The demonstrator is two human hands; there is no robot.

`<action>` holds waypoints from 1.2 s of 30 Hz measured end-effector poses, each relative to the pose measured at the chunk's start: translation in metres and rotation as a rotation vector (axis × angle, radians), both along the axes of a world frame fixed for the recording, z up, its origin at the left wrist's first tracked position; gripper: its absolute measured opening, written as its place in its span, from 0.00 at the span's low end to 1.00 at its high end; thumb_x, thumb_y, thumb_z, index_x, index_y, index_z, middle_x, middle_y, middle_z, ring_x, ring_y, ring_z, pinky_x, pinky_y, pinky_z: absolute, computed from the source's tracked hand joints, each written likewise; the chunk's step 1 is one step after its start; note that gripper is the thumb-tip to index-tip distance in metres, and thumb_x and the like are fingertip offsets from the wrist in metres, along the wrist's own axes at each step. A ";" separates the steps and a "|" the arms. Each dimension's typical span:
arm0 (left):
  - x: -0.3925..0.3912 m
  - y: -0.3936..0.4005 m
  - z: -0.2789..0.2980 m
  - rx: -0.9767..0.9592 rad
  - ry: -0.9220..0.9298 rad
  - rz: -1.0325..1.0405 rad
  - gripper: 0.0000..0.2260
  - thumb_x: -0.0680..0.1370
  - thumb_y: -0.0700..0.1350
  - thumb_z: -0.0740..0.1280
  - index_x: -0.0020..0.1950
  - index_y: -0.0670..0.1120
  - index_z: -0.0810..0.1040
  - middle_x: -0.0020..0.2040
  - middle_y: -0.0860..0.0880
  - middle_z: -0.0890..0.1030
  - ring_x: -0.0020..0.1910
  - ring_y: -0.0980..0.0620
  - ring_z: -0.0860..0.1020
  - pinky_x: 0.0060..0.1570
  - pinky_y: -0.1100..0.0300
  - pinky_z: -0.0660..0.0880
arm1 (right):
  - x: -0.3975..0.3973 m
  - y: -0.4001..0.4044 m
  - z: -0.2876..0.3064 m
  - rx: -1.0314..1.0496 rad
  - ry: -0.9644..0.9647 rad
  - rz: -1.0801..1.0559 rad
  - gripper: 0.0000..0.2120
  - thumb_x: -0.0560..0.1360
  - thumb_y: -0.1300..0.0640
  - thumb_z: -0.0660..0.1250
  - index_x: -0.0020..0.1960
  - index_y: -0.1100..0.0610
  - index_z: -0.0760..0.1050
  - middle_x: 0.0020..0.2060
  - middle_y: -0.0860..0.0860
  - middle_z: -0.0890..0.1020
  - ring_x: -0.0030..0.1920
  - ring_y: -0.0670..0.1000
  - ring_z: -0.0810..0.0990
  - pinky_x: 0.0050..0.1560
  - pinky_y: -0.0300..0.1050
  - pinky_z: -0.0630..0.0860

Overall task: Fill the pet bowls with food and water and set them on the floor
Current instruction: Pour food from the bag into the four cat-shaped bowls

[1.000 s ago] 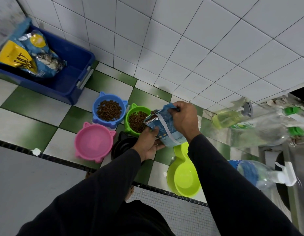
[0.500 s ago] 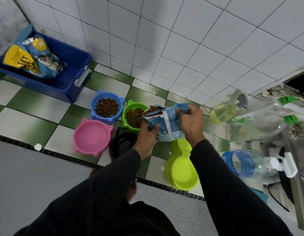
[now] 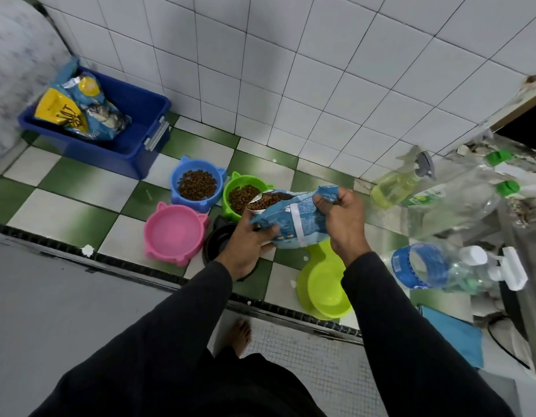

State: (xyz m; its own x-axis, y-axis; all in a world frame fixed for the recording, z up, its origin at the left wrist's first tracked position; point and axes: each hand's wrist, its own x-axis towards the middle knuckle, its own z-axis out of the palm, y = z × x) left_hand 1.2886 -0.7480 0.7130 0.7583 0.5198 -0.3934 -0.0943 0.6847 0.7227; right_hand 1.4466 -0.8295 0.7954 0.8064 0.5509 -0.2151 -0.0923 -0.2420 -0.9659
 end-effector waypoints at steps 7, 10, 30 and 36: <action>-0.019 -0.002 -0.003 -0.008 0.002 -0.017 0.24 0.78 0.32 0.70 0.66 0.56 0.70 0.64 0.50 0.82 0.64 0.45 0.81 0.54 0.42 0.82 | -0.026 -0.011 0.005 0.016 -0.026 -0.035 0.13 0.75 0.69 0.71 0.39 0.52 0.82 0.34 0.47 0.85 0.34 0.47 0.82 0.35 0.43 0.80; -0.027 -0.010 0.001 -0.008 0.007 -0.020 0.24 0.80 0.31 0.68 0.69 0.53 0.69 0.67 0.46 0.80 0.66 0.41 0.79 0.58 0.35 0.79 | -0.036 -0.016 0.007 0.017 -0.041 -0.038 0.16 0.75 0.69 0.71 0.38 0.49 0.84 0.35 0.48 0.85 0.36 0.49 0.83 0.38 0.46 0.81; -0.075 -0.069 -0.006 -0.193 -0.006 0.062 0.20 0.84 0.38 0.63 0.76 0.46 0.66 0.71 0.45 0.78 0.69 0.41 0.77 0.59 0.47 0.78 | -0.098 -0.050 0.011 -0.101 -0.229 -0.015 0.11 0.76 0.68 0.71 0.43 0.52 0.82 0.38 0.51 0.84 0.38 0.48 0.80 0.42 0.46 0.80; -0.075 -0.076 -0.010 -0.278 0.063 0.082 0.18 0.86 0.39 0.61 0.75 0.50 0.67 0.71 0.42 0.78 0.70 0.38 0.77 0.56 0.46 0.79 | -0.108 -0.043 0.012 -0.231 -0.399 0.041 0.14 0.75 0.65 0.72 0.39 0.46 0.80 0.37 0.45 0.83 0.40 0.49 0.81 0.47 0.50 0.81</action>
State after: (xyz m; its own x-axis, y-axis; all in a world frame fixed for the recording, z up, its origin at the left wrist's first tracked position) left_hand 1.2133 -0.8237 0.7027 0.6877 0.4440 -0.5743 -0.1181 0.8490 0.5150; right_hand 1.3384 -0.8724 0.8078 0.8297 0.5580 -0.0130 0.2901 -0.4511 -0.8440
